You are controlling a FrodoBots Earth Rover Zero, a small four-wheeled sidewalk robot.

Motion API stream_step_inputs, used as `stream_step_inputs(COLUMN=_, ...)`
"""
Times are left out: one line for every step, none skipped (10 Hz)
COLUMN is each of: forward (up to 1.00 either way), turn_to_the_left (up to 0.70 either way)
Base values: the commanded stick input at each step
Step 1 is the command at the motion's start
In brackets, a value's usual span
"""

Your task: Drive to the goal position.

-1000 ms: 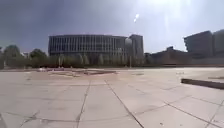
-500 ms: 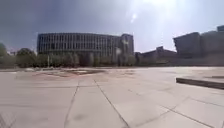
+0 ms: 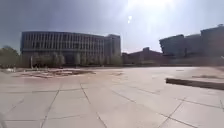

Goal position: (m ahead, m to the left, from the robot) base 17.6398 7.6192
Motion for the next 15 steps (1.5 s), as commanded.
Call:
stream_step_inputs(forward=0.7, turn_to_the_left=0.01)
stream_step_inputs(forward=0.7, turn_to_the_left=0.01)
stream_step_inputs(forward=0.7, turn_to_the_left=0.01)
stream_step_inputs(forward=0.7, turn_to_the_left=0.01)
stream_step_inputs(forward=0.7, turn_to_the_left=0.01)
stream_step_inputs(forward=0.7, turn_to_the_left=0.01)
stream_step_inputs(forward=0.7, turn_to_the_left=0.01)
stream_step_inputs(forward=0.7, turn_to_the_left=0.01)
stream_step_inputs(forward=0.7, turn_to_the_left=0.01)
stream_step_inputs(forward=0.7, turn_to_the_left=0.01)
stream_step_inputs(forward=0.7, turn_to_the_left=0.01)
stream_step_inputs(forward=0.7, turn_to_the_left=0.01)
stream_step_inputs(forward=0.7, turn_to_the_left=0.01)
stream_step_inputs(forward=0.7, turn_to_the_left=0.01)
stream_step_inputs(forward=0.7, turn_to_the_left=0.01)
